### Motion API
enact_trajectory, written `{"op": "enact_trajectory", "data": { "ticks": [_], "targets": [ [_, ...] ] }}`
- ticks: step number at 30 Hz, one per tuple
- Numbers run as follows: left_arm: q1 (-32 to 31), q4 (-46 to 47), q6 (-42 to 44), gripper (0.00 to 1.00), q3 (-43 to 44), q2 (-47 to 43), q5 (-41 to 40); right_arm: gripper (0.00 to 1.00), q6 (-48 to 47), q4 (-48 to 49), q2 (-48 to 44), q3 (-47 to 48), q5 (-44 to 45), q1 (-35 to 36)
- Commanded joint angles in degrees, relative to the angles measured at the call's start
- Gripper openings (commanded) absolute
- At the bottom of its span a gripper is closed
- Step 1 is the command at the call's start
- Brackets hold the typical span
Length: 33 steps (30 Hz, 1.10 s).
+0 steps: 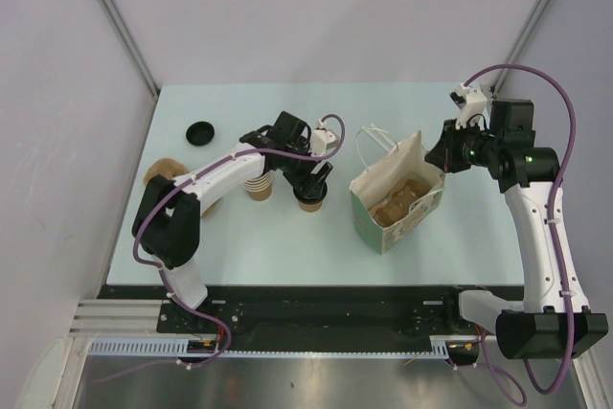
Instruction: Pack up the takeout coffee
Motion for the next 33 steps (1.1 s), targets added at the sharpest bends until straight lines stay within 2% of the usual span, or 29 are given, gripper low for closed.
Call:
{"op": "enact_trajectory", "data": {
  "ticks": [1,21,24,25,27,28,33],
  "targets": [
    [0.1,0.2,1.8,0.75,-2.7,0.7,-3.0,0.00,-0.9,-0.2,-0.7,-0.2,-1.2,-0.1],
    [0.2,0.6,3.1,0.78,-3.9,0.7,-4.4,0.00,-0.8,0.4,-0.4,-0.1,-1.7,-1.7],
    [0.2,-0.1,3.2,0.62,-3.4,0.6,-3.5,0.00,-0.8,0.4,-0.2,-0.1,-1.8,-1.7],
    [0.2,-0.3,3.2,0.52,-3.2,0.3,-3.1,0.00,-0.8,0.4,-0.2,-0.1,-1.7,-1.7],
    [0.2,-0.9,3.2,0.43,-2.7,-0.6,-2.4,0.00,-0.8,0.5,-0.3,-0.1,-1.9,-1.7],
    [0.2,-1.2,3.0,0.35,-2.1,-1.7,-2.4,0.00,-0.7,0.6,-0.3,-0.2,-2.0,-1.7],
    [0.6,-6.6,2.1,0.20,3.8,-5.9,-0.5,0.00,-0.2,0.5,-0.5,-0.1,-2.2,-1.8]
  ]
}}
